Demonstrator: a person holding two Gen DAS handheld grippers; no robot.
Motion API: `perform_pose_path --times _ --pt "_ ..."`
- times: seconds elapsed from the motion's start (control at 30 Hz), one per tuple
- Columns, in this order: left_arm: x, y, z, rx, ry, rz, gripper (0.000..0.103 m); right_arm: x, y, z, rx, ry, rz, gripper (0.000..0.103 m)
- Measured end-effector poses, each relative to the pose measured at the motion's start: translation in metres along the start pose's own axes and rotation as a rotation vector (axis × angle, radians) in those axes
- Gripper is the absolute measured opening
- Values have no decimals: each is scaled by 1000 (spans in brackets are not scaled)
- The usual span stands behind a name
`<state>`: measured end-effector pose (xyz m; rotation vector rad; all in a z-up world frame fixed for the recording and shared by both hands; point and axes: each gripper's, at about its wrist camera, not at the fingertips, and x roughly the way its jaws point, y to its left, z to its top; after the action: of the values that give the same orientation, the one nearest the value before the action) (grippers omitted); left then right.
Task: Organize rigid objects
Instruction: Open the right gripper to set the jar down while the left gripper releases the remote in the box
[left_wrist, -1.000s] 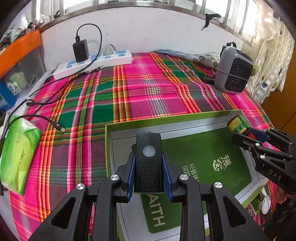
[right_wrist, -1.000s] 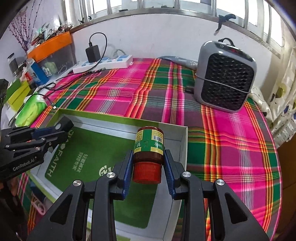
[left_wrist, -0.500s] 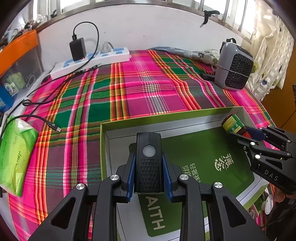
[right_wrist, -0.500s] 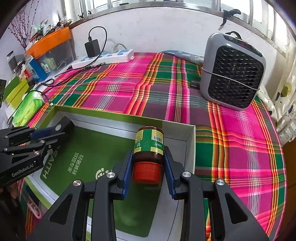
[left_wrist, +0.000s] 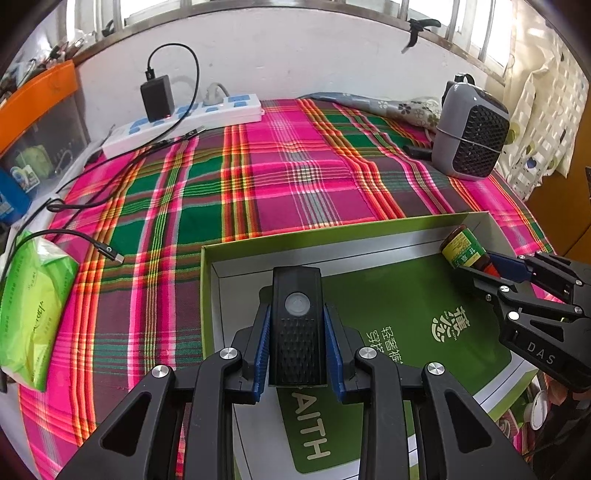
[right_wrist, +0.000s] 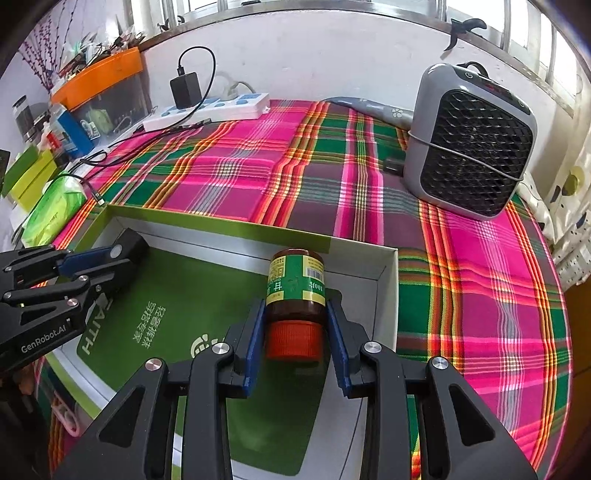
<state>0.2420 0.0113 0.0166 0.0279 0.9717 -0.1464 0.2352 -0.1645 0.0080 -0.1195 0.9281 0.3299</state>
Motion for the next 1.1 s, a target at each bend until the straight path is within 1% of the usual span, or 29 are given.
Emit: perform_pose_path --times 0.13,0.23,0.3,0.37,0.63,0.77,1.1 --pt "-2 1 -1 -10 -2 -16 30 0 0 0 1 0 1 34" --pt "-4 1 -2 -12 -9 -18 34 -1 0 0 5 -3 3 36" --pt "-6 1 -2 -12 -11 -16 36 -3 0 -1 10 -14 16 43" --pt "-7 2 -3 -17 -13 -14 36 -5 0 -1 8 -20 14 48" --pt "-20 4 -8 -33 -32 -3 37 -13 -2 -3 25 -35 6 48" --pt "-30 3 -11 -36 -44 -11 37 -16 0 -4 27 -41 1 48" --pt "-58 -4 -23 -17 -90 -14 37 -38 4 -15 34 -76 11 48"
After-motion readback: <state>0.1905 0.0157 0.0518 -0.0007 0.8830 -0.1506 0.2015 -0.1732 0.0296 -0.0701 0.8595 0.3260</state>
